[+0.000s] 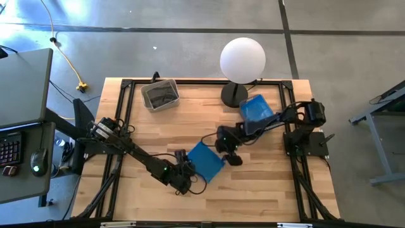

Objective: Pick & place jewel cases by type
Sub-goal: Put the blue CD case into the gray bin

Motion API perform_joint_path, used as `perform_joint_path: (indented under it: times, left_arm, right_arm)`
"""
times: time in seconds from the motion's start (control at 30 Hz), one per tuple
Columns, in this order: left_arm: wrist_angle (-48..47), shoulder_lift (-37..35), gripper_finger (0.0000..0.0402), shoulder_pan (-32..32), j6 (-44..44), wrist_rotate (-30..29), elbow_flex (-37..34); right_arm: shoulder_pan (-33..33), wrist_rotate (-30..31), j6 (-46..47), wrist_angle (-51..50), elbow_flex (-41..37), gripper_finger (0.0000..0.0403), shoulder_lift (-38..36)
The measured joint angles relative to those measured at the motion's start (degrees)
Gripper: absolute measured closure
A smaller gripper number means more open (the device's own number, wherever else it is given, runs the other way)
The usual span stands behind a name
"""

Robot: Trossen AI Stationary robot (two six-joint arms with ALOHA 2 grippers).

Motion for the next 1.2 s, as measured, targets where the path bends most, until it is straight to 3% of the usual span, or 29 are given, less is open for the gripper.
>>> perform_joint_path:
  times: [0.27,0.5,0.67,0.93,1.07,1.2]
  left_arm:
    - [1.8,0.1,0.016,0.0,6.7,-0.7,-0.1]
    - [1.8,0.1,0.016,0.0,6.8,-1.0,-0.1]
    - [1.1,0.1,0.016,0.0,6.6,-0.9,-0.1]
    - [0.7,0.1,0.016,0.1,6.0,-0.2,-0.1]
    - [0.7,0.1,0.016,0.1,5.1,-0.1,-0.1]
    - [1.0,0.2,0.016,0.1,5.1,-1.2,-0.1]
  right_arm:
    - [2.0,9.3,2.9,0.6,0.1,0.0199,-0.2]
    - [4.2,16.3,-19.2,1.3,0.2,0.0199,-0.3]
    - [7.2,19.4,-29.2,1.4,0.2,0.0199,-0.7]
    - [14.2,38.6,-42.2,1.7,-0.1,0.0199,-5.9]
    - [14.3,37.2,-48.6,-3.3,-0.1,0.0199,-6.5]
    - [11.8,37.7,-48.1,-5.6,-0.1,0.0199,-6.5]
